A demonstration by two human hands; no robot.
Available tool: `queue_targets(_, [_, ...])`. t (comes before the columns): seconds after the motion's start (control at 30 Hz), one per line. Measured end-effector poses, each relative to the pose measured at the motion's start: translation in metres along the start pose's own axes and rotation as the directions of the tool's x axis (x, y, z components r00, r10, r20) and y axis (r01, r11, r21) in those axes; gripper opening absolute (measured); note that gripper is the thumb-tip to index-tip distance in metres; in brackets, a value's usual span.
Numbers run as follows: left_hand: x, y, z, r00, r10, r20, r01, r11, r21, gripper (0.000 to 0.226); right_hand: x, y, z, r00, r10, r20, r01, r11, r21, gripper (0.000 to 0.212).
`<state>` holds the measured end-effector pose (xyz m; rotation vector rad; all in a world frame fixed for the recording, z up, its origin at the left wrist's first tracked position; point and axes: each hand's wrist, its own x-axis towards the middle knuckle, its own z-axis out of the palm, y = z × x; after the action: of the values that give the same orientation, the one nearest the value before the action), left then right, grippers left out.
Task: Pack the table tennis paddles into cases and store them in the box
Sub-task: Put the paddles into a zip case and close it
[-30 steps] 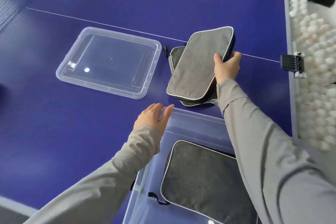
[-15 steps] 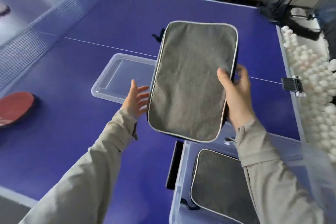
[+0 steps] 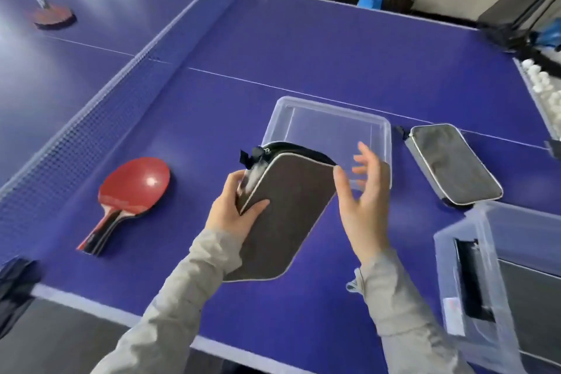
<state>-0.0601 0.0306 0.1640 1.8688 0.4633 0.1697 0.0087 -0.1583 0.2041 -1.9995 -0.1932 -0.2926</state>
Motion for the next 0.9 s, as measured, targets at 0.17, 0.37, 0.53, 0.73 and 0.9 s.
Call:
queue_targets(0.17, [-0.019,-0.028,-0.047,0.993,0.048,0.111,-0.078,0.955,0.286,0.044,-0.020,-0.055,0.051,0.909,-0.130,0.397,0.213,0.962,-0.172,0.025])
queue_targets(0.37, [-0.032,-0.045,-0.073,0.958,0.234,0.166,-0.284,0.859,0.426,0.047,-0.025,-0.065,0.055,0.780,0.016,0.626,0.157,0.963,-0.221,0.015])
queue_targets(0.53, [-0.038,-0.043,-0.093,0.896,0.360,0.261,-0.445,0.731,0.518,0.043,-0.024,-0.078,0.057,0.647,0.084,0.758,0.109,0.973,-0.201,0.012])
queue_targets(0.73, [-0.043,-0.034,-0.104,0.881,0.415,0.226,-0.471,0.744,0.473,0.047,-0.035,-0.090,0.063,0.779,-0.094,0.620,0.153,0.987,-0.042,0.013])
queue_targets(0.9, [-0.048,-0.029,-0.105,0.911,0.364,0.195,-0.413,0.809,0.419,0.048,-0.034,-0.099,0.065,0.809,-0.195,0.555,0.264,0.964,-0.046,0.013])
